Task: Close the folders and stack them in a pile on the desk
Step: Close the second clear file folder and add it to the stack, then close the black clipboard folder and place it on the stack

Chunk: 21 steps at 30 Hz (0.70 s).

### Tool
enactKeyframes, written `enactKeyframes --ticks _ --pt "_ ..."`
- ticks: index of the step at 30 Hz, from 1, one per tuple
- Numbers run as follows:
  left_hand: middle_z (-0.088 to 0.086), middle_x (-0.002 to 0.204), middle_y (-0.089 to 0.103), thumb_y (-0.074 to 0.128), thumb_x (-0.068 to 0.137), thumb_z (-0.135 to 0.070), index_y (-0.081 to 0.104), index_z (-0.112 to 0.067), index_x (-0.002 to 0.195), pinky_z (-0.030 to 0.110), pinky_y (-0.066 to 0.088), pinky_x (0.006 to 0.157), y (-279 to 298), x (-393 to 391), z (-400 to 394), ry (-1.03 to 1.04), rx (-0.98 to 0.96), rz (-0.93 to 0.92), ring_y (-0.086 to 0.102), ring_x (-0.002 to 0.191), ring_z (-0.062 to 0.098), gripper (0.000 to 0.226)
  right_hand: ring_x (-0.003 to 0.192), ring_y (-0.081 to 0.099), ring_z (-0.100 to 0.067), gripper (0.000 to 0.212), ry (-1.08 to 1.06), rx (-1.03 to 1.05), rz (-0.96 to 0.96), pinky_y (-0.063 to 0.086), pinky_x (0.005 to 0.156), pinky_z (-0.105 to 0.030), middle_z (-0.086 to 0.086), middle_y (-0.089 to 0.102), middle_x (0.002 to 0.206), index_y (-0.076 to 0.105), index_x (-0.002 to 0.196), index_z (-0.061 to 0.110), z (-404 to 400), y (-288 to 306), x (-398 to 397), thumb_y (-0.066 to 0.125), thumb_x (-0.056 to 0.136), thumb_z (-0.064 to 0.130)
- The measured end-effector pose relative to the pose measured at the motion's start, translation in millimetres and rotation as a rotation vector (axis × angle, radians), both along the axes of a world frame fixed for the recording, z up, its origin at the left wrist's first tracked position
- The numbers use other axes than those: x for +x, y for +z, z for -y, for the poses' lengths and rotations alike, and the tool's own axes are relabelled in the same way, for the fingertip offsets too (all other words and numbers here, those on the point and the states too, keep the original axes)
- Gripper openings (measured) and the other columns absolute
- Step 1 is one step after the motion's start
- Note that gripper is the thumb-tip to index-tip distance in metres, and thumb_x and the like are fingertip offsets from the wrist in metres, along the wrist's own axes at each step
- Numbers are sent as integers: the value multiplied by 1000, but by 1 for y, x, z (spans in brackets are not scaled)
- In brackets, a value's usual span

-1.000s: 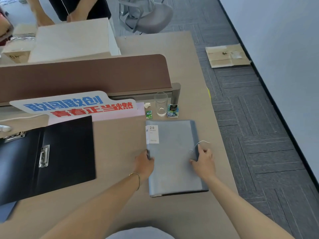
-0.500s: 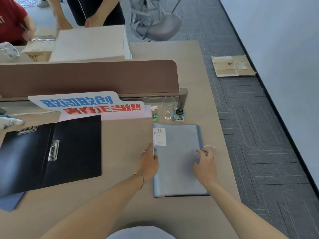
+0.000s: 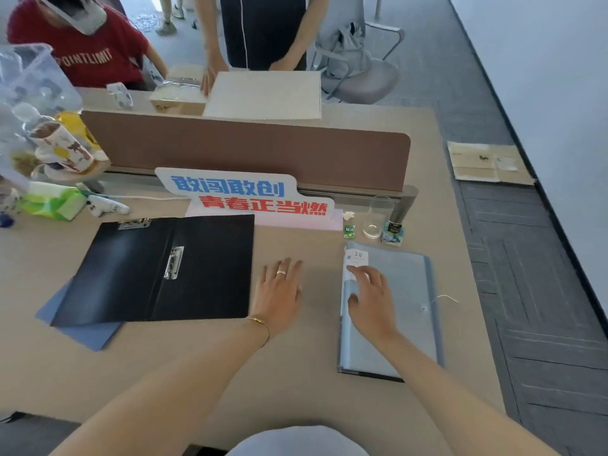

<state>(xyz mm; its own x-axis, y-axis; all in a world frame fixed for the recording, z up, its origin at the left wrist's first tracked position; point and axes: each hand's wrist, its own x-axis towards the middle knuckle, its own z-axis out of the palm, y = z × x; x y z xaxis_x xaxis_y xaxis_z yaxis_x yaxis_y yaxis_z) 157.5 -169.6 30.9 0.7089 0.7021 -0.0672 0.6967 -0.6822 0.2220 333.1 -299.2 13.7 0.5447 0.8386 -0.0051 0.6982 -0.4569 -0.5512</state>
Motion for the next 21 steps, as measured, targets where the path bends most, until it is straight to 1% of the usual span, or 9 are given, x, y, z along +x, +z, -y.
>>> enactKeyframes --ticks 2,5,9,12,16,18,21 --pt "6 153 45 44 96 -23 35 -22 149 50 27 121 5 -24 -11 43 10 3 41 142 26 54 133 37 -27 65 30 -8 -16 39 107 -37 -4 47 140 49 141 17 -16 5 -19 55 79 0" --pt "4 147 50 45 96 -23 38 -24 147 50 27 121 9 -62 -28 125 9 7 45 137 25 51 133 39 -25 69 99 -5 -22 38 109 -35 -3 47 139 48 142 17 -41 9 -49 54 76 -1" --pt "5 152 47 42 102 -31 35 -23 154 50 25 123 7 -116 -53 197 -9 -43 40 143 26 53 133 38 -24 67 173 -25 -41 39 110 -41 -3 46 140 46 143 19 -73 7 -93 55 79 2" --pt "6 153 46 42 103 -33 34 -24 155 50 26 122 6 -159 -73 234 -4 -59 40 144 26 53 132 40 -21 64 212 -32 -31 41 110 -42 0 46 141 44 144 22 -99 4 -128 58 84 5" --pt "8 151 49 43 102 -32 38 -22 153 50 29 121 0 -213 -104 293 17 -75 44 140 27 52 132 40 -22 63 236 -53 -43 38 111 -36 -2 47 141 45 145 19 -136 9 -177 57 86 2" --pt "8 151 49 45 102 -31 40 -21 152 50 30 120 -3 -231 -117 328 9 -71 45 139 27 51 130 42 -19 62 250 -67 -24 38 109 -33 1 48 139 45 145 22 -148 8 -192 56 87 5" --pt "7 153 47 43 103 -33 39 -22 153 47 29 121 -11 -267 -141 403 -30 -76 43 141 26 51 127 43 -16 61 250 -111 -48 40 106 -30 5 48 137 45 144 25 -173 2 -218 57 87 7"
